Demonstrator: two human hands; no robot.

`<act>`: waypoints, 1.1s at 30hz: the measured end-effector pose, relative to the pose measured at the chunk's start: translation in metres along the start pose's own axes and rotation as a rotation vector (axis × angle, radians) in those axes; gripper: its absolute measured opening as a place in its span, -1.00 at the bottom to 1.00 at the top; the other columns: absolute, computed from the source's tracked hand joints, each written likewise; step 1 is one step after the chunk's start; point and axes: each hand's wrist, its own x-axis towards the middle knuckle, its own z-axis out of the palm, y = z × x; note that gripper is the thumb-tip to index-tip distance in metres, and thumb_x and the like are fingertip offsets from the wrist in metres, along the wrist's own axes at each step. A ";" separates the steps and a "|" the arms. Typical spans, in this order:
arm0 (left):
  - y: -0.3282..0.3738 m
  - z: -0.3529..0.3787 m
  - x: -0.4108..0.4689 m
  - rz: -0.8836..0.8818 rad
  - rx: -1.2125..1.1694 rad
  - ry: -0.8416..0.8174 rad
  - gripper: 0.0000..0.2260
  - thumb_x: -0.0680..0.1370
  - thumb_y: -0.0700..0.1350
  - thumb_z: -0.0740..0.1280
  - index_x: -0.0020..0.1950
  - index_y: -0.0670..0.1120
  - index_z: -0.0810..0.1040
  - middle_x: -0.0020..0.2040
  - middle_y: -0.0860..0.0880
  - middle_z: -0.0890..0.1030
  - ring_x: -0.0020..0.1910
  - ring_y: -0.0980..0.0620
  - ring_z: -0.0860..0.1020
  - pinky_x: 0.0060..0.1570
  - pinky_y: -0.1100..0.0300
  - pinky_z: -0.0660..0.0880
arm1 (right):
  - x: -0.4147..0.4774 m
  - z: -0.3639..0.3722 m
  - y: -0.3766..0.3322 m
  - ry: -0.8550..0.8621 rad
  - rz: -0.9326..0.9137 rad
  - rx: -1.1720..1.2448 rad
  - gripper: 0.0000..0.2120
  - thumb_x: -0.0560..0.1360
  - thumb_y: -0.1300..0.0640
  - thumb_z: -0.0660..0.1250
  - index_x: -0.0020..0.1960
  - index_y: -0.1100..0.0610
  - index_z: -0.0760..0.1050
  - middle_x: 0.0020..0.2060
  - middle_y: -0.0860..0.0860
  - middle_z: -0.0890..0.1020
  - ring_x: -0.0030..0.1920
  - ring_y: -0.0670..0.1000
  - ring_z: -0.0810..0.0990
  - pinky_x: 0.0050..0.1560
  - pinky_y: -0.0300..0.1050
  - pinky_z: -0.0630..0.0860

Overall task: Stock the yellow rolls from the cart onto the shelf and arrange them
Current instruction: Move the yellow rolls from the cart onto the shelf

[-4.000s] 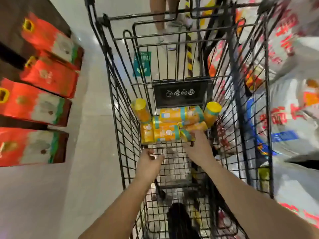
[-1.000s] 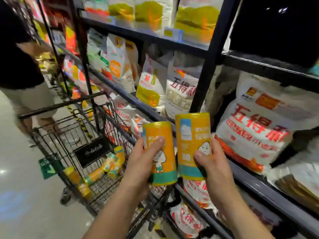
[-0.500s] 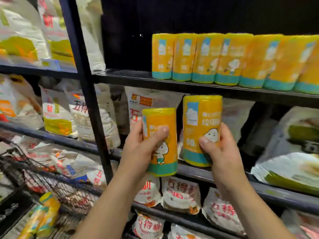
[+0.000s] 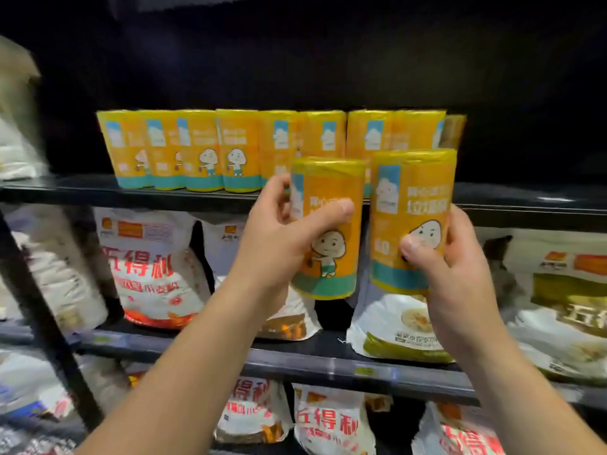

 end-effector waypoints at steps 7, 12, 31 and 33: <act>0.008 0.098 0.036 0.022 0.037 -0.085 -0.54 0.39 -0.05 0.52 0.24 0.01 0.48 0.05 0.03 0.70 0.02 0.04 0.68 0.04 0.01 0.61 | 0.023 -0.093 -0.013 0.032 0.007 -0.058 -0.37 0.40 -0.02 0.48 0.41 0.01 0.34 0.15 -0.06 0.64 0.14 -0.05 0.64 0.00 -0.22 0.60; 0.010 0.147 0.070 0.026 0.143 -0.140 -0.56 0.40 -0.03 0.54 0.22 -0.01 0.49 0.03 0.01 0.70 0.00 0.05 0.69 0.03 -0.01 0.62 | 0.049 -0.147 -0.019 0.071 0.001 -0.120 -0.39 0.35 -0.04 0.42 0.37 -0.04 0.36 0.12 -0.10 0.64 0.12 -0.09 0.65 -0.04 -0.25 0.61; 0.045 0.223 0.241 -0.099 0.566 -0.268 -0.38 0.17 -0.02 0.61 0.17 -0.06 0.52 0.09 -0.10 0.63 0.07 -0.14 0.61 0.11 -0.07 0.57 | 0.213 -0.229 0.002 0.142 0.130 -0.344 -0.50 0.37 -0.03 0.52 0.26 -0.04 0.47 0.08 -0.08 0.66 0.07 -0.04 0.67 0.14 0.09 0.60; 0.048 0.227 0.258 -0.125 0.595 -0.263 -0.46 0.28 -0.08 0.60 0.19 -0.10 0.50 0.08 -0.10 0.62 0.06 -0.13 0.61 0.10 -0.05 0.58 | 0.232 -0.230 0.008 0.135 0.146 -0.367 -0.48 0.34 -0.03 0.54 0.25 -0.02 0.48 0.08 -0.06 0.67 0.08 -0.02 0.67 0.16 0.12 0.59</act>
